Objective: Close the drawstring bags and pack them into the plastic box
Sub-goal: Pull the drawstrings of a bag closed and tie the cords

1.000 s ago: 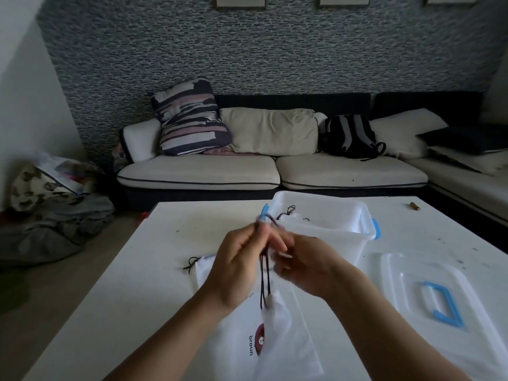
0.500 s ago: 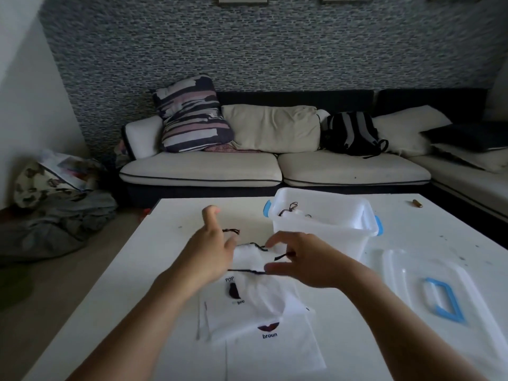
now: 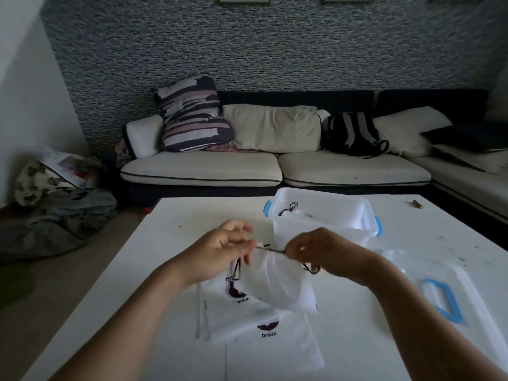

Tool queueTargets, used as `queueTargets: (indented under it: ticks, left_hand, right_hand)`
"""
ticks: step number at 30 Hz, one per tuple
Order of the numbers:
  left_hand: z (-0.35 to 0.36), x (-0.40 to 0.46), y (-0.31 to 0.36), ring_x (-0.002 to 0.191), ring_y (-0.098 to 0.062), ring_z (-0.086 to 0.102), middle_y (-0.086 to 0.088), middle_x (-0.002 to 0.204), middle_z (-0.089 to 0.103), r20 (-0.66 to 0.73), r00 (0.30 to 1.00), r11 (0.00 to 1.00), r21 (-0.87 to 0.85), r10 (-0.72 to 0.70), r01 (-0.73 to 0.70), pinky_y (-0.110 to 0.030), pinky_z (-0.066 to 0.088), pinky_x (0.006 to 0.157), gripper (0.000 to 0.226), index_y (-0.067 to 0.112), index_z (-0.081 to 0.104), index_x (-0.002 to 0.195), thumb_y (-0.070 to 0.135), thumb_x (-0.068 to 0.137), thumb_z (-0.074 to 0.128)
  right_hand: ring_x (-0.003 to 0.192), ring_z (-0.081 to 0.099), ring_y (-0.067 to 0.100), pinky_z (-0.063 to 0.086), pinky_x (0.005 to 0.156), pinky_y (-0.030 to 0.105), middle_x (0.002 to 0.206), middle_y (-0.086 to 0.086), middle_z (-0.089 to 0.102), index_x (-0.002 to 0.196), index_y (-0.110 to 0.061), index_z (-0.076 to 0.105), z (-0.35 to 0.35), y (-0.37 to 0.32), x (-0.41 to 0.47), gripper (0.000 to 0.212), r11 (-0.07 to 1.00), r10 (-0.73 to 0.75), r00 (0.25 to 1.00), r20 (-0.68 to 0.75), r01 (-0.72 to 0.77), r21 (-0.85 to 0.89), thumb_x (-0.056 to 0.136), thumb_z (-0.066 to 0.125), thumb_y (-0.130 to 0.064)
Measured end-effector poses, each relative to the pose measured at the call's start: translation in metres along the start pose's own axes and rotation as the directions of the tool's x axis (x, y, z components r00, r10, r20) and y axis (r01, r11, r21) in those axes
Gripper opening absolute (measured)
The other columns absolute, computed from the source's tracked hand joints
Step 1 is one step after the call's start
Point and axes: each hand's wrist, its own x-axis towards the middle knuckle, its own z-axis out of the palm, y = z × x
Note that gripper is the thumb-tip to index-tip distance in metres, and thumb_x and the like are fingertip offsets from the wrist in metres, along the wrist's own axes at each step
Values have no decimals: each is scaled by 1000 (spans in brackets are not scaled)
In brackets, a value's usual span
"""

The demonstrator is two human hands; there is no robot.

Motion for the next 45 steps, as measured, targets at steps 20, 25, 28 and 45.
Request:
queueTargets:
  ticks: [20, 25, 28, 45]
  left_hand:
    - [38, 9, 13, 62, -9, 50, 7, 65, 60, -149, 989, 993, -108, 20, -37, -18, 41, 61, 31, 15, 73, 78, 14, 102, 53]
    - [38, 7, 20, 67, -10, 52, 2, 65, 58, -109, 994, 974, -219, 27, -50, -17, 40, 70, 39, 11, 65, 65, 17, 102, 52]
    - [36, 4, 24, 70, -13, 50, 1, 69, 55, -57, 998, 956, -289, 22, -38, -20, 39, 69, 43, 19, 65, 63, 22, 103, 49]
    - [37, 2, 29, 65, -8, 52, 2, 71, 66, 34, 999, 893, -446, -40, 52, -16, 44, 67, 26, 18, 78, 71, 17, 91, 62]
  right_hand:
    - [56, 52, -1, 36, 54, 12, 52, -20, 52, 92, -17, 73, 24, -26, -1, 7, 922, -293, 898, -329, 174, -345, 92, 65, -17]
    - [45, 37, 11, 28, 49, 14, 44, -13, 38, 102, -25, 77, 15, -36, -8, 15, 910, -359, 899, -253, 276, -310, 88, 75, -22]
    - [46, 25, 12, 21, 48, 16, 45, -9, 29, 93, -29, 80, 8, -35, -9, 14, 931, -344, 902, -260, 291, -221, 82, 81, -21]
    - [48, 26, 8, 16, 43, 21, 64, -5, 53, 78, -14, 54, 13, -35, -9, 26, 911, -11, 1000, -24, 20, 411, 103, 48, -11]
